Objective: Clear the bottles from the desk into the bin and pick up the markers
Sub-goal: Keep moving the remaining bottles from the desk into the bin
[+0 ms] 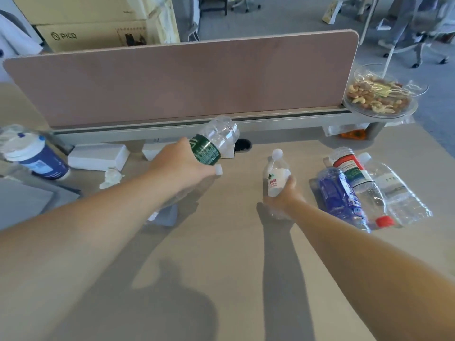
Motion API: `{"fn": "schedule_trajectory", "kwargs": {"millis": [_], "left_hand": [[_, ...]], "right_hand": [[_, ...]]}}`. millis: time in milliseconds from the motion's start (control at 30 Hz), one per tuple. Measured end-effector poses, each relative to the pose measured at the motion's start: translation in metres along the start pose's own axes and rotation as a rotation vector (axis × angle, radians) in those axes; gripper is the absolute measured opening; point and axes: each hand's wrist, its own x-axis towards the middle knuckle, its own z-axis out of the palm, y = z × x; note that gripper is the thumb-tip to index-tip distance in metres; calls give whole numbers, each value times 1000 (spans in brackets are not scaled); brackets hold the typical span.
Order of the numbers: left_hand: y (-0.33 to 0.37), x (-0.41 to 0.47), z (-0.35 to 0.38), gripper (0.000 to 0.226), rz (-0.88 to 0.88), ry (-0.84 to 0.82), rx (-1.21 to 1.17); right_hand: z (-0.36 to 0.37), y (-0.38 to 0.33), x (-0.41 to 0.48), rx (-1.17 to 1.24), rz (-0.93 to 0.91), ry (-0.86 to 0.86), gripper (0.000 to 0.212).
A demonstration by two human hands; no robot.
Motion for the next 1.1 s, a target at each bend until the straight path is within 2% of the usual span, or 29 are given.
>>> {"fn": "schedule_trajectory", "kwargs": {"millis": [67,167,300,467,600,700,800,967,1100], "left_hand": [[-5,-3,-4,54,-21,-13,4],[-4,-7,-2,53,-19,-23,54],[13,-14,1,49,-12,-42,-20],[59,-31,-2,46,80,-75,-107],[117,-58,-6,47,153,-126,-178],[174,-89,-6,36,227,-135,-217],[237,-130,1,43,315,-188,-268],[348,-216,29,41,519,-279,-324],[428,-304,73,54,654,-415,-335]], "right_hand": [[16,1,-7,38,-12,-40,89],[27,3,-19,-110,-129,-49,90],[20,8,-40,-52,-136,-28,89],[-41,23,-64,22,-143,85,86],[-111,59,-97,94,-129,171,95],[-166,106,-131,139,-102,308,96],[-218,168,-176,155,-45,423,89],[-292,292,-261,212,172,621,85],[-320,403,-338,283,357,743,83]]}}
